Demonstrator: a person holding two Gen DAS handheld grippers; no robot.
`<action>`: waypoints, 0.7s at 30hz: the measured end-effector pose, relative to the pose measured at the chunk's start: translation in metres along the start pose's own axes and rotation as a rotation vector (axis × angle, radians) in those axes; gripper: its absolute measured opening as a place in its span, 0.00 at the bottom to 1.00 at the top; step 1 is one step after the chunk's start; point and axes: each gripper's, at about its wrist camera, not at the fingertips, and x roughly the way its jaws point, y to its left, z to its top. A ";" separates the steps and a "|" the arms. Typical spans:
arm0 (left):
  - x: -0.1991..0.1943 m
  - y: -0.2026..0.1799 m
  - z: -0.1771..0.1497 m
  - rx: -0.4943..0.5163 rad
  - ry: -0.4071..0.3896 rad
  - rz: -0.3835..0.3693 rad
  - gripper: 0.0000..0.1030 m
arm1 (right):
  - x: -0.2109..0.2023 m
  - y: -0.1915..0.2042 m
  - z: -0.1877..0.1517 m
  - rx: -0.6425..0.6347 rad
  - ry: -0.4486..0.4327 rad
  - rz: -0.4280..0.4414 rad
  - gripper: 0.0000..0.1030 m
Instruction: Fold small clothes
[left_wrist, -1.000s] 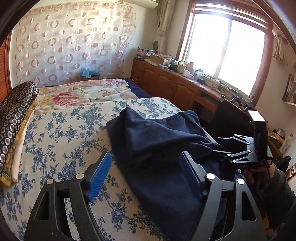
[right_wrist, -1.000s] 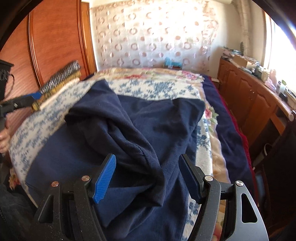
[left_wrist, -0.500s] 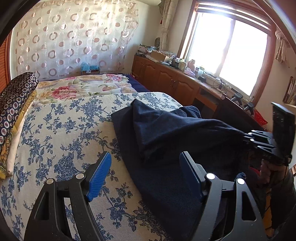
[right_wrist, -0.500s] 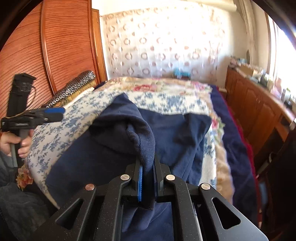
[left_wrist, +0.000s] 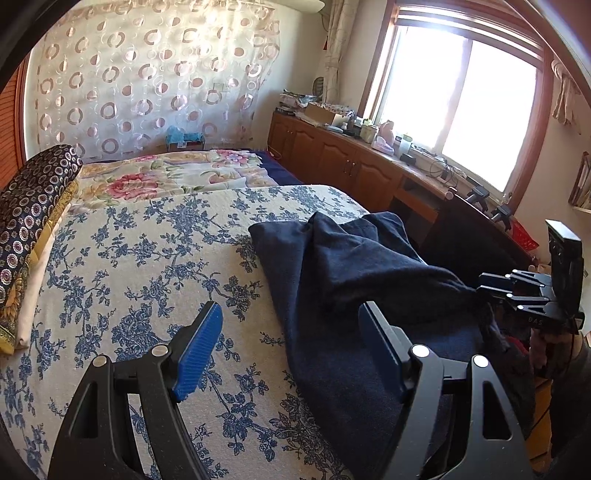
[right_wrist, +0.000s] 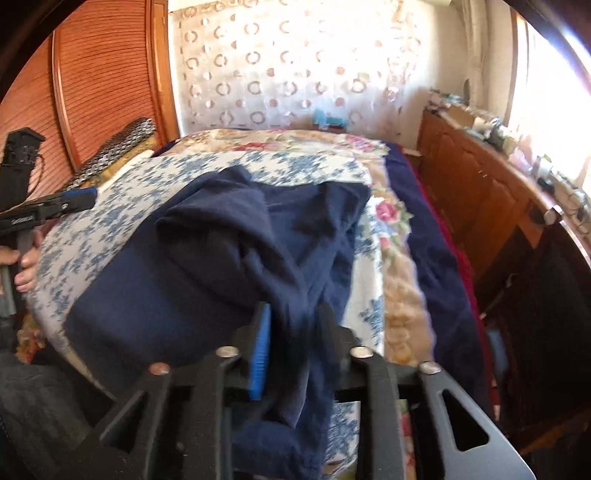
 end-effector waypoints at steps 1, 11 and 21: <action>-0.001 0.000 0.000 0.001 -0.005 0.005 0.75 | -0.004 0.000 0.003 0.004 -0.015 -0.006 0.40; -0.007 0.002 -0.001 0.005 -0.037 0.042 0.75 | 0.003 0.048 0.027 -0.062 -0.097 0.053 0.42; -0.013 0.011 -0.006 -0.010 -0.054 0.060 0.75 | 0.058 0.088 0.061 -0.129 -0.047 0.175 0.56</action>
